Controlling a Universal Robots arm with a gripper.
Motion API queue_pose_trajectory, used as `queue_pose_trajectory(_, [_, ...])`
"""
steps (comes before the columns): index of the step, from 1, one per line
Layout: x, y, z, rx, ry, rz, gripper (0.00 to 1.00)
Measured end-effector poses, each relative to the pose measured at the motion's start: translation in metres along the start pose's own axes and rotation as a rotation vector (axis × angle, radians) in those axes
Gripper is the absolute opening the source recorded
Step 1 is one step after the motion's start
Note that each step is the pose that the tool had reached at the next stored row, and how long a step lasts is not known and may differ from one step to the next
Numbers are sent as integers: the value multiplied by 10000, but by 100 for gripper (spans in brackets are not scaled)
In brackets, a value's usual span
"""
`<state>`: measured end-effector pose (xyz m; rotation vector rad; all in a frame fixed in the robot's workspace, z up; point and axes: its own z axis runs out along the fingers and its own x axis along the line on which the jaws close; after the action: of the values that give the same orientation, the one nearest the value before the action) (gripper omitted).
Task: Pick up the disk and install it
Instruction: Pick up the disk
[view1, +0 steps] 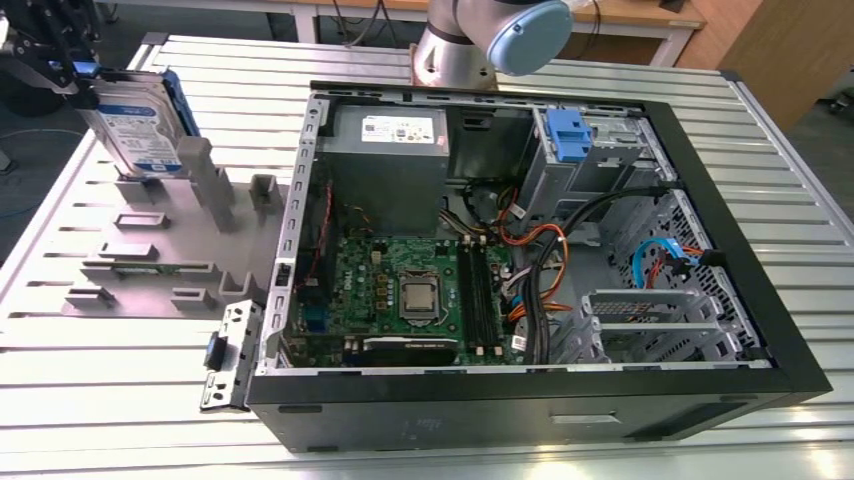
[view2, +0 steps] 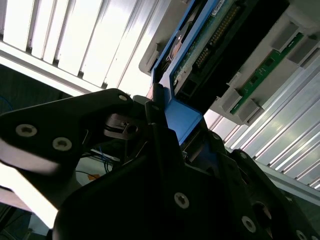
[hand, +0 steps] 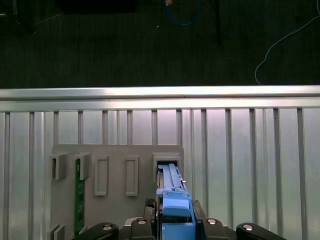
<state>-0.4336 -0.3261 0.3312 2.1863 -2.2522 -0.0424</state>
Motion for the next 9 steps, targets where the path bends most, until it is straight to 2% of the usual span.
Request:
queue_pose_trajectory(2, [0,1,-27,0,0,0,36])
queue_pose_trajectory(9, [-1,1,-43,0,0,0,36])
